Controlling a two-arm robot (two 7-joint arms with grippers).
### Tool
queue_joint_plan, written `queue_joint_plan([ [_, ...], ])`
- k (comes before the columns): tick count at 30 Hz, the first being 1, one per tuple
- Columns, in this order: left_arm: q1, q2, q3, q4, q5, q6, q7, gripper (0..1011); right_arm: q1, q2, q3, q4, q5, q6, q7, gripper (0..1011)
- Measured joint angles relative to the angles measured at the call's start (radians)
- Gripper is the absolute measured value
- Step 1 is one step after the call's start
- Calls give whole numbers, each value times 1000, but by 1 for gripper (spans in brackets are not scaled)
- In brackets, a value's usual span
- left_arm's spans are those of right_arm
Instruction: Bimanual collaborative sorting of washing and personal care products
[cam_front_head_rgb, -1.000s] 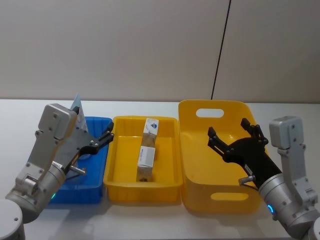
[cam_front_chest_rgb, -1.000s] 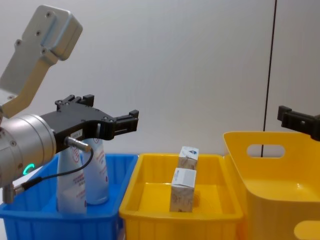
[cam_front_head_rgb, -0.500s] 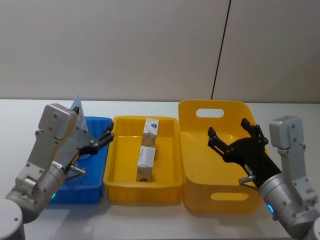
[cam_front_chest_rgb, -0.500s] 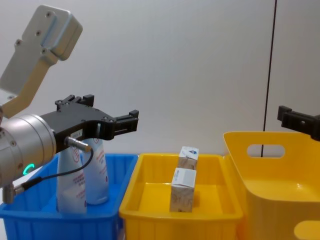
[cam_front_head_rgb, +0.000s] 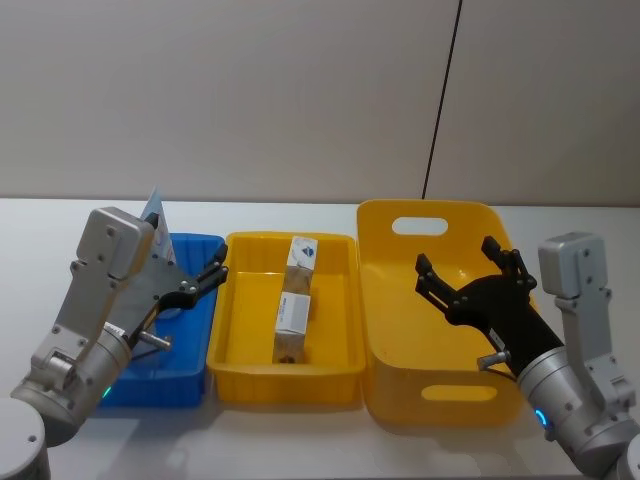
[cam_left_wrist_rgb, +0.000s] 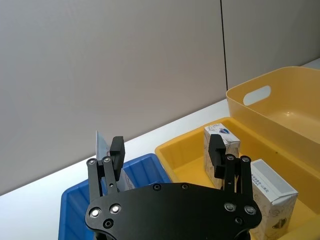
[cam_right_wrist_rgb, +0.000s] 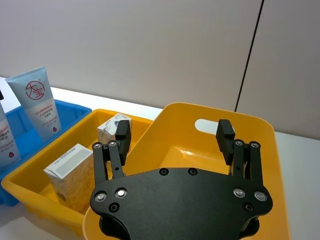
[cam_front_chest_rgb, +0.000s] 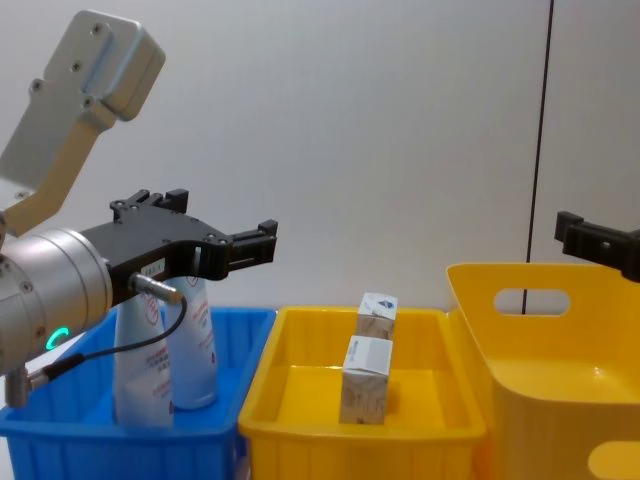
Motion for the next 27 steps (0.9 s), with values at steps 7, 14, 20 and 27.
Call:
queue_joint_plan([
  [7, 0, 0, 0, 0, 0, 0, 0, 1001, 0, 0, 0, 0, 0, 0, 0, 1002],
  [14, 0, 0, 0, 0, 0, 0, 0, 1001, 0, 0, 0, 0, 0, 0, 0, 1002],
  [20, 0, 0, 0, 0, 0, 0, 0, 1001, 0, 0, 0, 0, 0, 0, 0, 1002],
  [27, 0, 0, 0, 0, 0, 0, 0, 1001, 0, 0, 0, 0, 0, 0, 0, 1002],
])
